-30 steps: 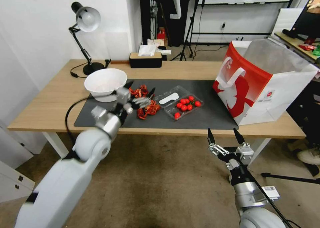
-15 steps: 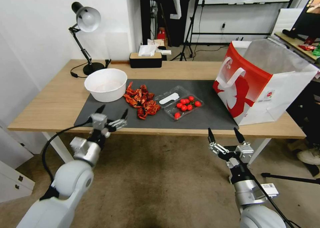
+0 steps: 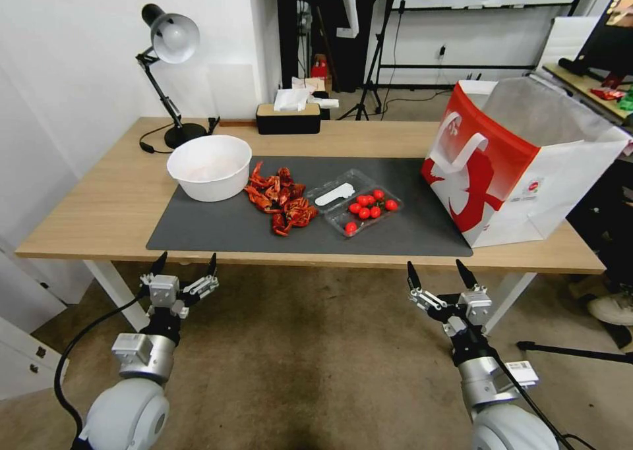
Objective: Pick up the trash from the table and place it into the takeout bag.
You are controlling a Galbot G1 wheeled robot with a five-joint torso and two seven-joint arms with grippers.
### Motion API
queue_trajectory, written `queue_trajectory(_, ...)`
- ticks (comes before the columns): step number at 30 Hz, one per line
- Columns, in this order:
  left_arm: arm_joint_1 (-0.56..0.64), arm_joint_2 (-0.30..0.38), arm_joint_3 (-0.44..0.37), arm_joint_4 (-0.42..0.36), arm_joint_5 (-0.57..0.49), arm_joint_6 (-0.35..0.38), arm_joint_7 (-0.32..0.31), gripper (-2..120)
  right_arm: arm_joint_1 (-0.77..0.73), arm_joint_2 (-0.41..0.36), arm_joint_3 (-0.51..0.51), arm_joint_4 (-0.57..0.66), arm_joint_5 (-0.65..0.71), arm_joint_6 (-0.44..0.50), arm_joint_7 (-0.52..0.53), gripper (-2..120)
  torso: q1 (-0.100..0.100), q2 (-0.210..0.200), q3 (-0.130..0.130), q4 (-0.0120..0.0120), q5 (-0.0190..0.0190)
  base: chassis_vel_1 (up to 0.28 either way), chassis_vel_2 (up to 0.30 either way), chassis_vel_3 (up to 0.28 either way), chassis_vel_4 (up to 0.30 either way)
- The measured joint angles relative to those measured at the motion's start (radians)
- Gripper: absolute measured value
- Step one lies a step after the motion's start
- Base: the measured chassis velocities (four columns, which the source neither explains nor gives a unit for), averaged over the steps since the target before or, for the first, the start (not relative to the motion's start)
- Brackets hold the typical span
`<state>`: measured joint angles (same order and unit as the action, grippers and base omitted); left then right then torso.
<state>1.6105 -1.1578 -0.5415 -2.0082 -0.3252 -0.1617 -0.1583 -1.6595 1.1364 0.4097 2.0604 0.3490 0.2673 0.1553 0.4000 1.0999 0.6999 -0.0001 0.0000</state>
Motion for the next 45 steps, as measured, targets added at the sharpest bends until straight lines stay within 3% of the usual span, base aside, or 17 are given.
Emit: queue_trajectory(45,0.018,-0.017,-0.005,0.005,0.021,-0.01,0.0,100,0.002,-0.004,-0.006,-0.016,0.002,0.004,-0.029,100,0.0,0.0,0.0,0.0001,-0.0001,0.0,0.0,0.0,0.0)
